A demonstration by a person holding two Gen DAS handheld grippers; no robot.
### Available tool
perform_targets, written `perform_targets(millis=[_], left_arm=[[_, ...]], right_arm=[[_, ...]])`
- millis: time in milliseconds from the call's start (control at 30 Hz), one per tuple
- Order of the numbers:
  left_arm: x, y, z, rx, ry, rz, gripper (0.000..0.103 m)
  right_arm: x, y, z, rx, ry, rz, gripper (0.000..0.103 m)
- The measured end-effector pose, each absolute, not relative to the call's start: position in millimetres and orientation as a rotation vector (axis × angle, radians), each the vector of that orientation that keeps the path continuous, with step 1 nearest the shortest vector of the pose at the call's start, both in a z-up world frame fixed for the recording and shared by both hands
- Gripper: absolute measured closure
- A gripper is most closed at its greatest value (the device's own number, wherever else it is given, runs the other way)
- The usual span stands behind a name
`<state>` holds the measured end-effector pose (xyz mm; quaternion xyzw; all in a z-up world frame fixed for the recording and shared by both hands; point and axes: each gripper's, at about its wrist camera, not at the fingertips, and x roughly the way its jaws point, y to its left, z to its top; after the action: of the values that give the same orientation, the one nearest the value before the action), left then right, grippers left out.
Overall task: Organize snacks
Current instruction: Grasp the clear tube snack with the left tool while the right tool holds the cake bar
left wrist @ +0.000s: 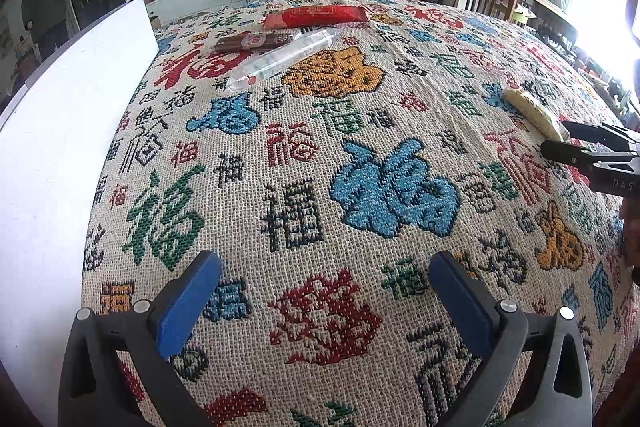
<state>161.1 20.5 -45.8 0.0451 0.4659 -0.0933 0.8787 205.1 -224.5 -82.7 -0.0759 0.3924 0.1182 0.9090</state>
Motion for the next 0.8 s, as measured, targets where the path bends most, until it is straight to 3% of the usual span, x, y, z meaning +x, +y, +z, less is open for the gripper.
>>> perform_targets(millis=[100, 300, 367, 433, 467, 500, 533, 667, 800], left_arm=[[190, 21, -35, 0.093, 1.051, -0.261, 0.001], [290, 28, -2, 0.152, 0.971, -0.192, 0.001], [319, 24, -14, 0.189, 0.997, -0.185, 0.011], [339, 21, -33, 0.200, 1.046, -0.191, 0.030], [343, 26, -35, 0.154, 1.038, -0.215, 0.035], [345, 32, -34, 0.095, 1.022, -0.229, 0.058], [346, 37, -33, 0.055, 1.022, -0.221, 0.069], [318, 37, -32, -0.041, 1.044, -0.274, 0.084], [245, 21, -33, -0.113, 1.120, -0.298, 0.084]], right_arm=[[207, -226, -85, -0.141, 0.811, 0.253, 0.022], [200, -227, -79, -0.159, 0.816, 0.220, 0.020], [201, -230, -78, -0.146, 0.819, 0.214, 0.020], [201, -232, -77, -0.140, 0.819, 0.213, 0.020], [201, -232, -77, -0.140, 0.819, 0.212, 0.020], [201, -232, -76, -0.140, 0.819, 0.212, 0.020], [201, -232, -76, -0.139, 0.819, 0.212, 0.020], [201, -236, -75, -0.127, 0.819, 0.203, 0.020], [200, -236, -75, -0.128, 0.819, 0.200, 0.020]])
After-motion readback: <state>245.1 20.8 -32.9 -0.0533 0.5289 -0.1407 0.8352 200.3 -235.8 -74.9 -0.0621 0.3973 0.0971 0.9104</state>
